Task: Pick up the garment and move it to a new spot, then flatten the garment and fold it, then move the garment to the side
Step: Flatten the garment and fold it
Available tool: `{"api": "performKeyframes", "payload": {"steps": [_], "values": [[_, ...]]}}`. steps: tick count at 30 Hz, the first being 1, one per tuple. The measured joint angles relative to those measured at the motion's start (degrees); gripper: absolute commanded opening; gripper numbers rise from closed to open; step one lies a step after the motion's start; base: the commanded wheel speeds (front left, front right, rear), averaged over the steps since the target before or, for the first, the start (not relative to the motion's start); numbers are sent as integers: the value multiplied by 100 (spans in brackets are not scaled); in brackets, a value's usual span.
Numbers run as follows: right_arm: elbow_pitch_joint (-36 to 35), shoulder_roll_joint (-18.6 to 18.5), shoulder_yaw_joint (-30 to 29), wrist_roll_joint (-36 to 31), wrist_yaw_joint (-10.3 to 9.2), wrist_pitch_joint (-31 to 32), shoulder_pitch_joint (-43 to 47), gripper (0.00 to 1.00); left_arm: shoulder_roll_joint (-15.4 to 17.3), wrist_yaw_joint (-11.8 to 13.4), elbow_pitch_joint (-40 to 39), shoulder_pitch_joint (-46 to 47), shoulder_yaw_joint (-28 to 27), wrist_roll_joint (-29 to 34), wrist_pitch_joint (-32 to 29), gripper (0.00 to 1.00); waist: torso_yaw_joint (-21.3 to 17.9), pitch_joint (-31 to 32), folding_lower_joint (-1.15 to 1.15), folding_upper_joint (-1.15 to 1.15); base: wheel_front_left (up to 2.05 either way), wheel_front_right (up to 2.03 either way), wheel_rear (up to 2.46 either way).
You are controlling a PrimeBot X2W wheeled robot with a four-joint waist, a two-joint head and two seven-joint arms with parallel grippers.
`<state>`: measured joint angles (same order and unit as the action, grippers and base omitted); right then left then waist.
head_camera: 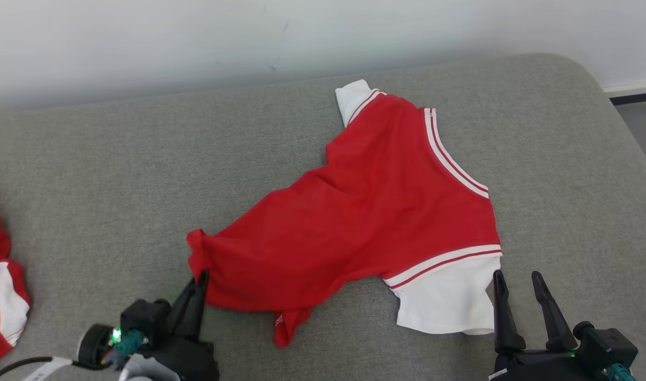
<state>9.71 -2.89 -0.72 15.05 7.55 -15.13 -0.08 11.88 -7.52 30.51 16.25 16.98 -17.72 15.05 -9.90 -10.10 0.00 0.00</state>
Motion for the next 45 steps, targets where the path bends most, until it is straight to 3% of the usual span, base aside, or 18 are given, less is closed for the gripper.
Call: {"api": "performKeyframes", "payload": {"steps": [13,21,36,45], "values": [[49,1,-11,54,0,0,35,100,365,-1,-1739,287,-564,438,0,0,325,315,0,0,0,0,0],[59,1,-71,103,0,0,184,100,405,-1,-2410,-3,-350,754,0,0,392,485,0,0,0,0,0],[58,-2,-225,109,0,0,234,100,-488,43,-1894,-1254,552,541,-15,0,446,364,0,0,0,0,0],[87,0,-255,105,0,0,243,100,-668,8,-2113,-1109,2114,300,-1,0,653,343,0,0,0,0,0]]}}
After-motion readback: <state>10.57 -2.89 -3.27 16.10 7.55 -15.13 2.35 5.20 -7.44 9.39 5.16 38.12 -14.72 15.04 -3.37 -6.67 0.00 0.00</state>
